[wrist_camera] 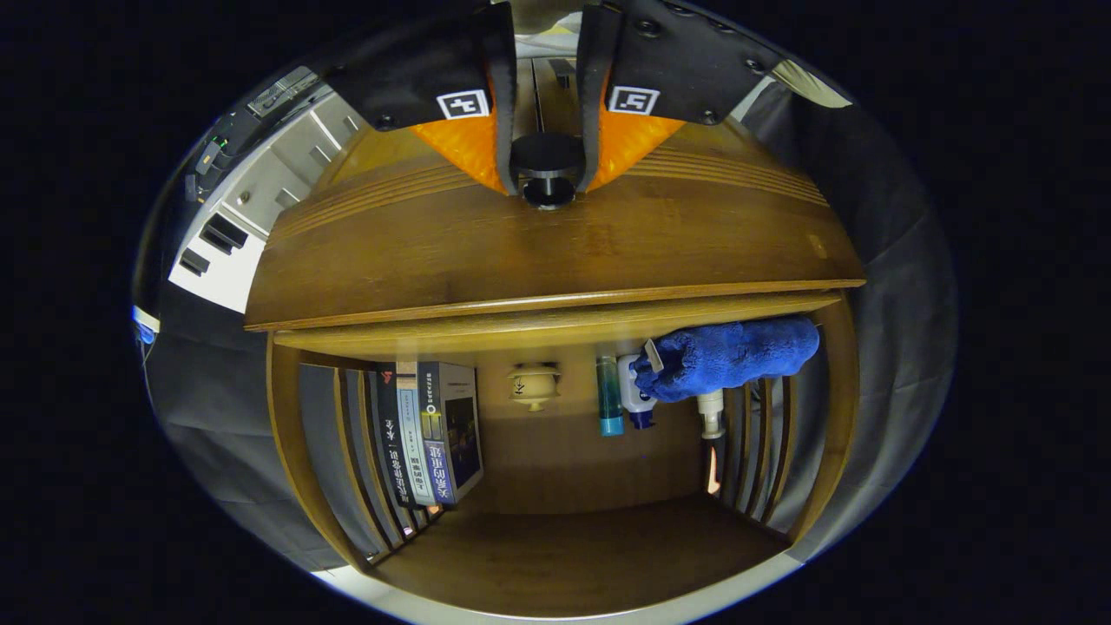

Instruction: Pull open the drawer, take out the items inside it, and place them on the countertop above the cabinet.

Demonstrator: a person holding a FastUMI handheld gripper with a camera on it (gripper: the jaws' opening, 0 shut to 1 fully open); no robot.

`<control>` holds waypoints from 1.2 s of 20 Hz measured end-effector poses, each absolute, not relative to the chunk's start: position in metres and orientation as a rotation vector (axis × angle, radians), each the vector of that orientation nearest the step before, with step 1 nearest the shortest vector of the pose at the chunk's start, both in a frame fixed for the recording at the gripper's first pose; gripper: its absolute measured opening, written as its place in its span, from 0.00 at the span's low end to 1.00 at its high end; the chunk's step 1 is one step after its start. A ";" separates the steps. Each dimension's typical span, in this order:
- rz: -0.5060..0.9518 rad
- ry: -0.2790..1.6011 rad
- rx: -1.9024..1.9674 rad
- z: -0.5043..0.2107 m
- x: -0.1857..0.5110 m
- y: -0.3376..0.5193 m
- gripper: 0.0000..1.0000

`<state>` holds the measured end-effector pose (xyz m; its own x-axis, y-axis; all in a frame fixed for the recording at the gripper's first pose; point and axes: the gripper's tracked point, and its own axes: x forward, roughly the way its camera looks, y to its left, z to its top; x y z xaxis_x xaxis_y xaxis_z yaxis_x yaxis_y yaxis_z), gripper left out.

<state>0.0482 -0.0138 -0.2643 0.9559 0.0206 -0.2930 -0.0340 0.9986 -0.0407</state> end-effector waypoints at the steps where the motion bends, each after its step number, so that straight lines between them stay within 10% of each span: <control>1: 0.024 0.298 -0.048 -0.264 0.042 -0.015 0.37; 24: 0.028 0.353 -0.088 -0.272 -0.097 -0.022 0.36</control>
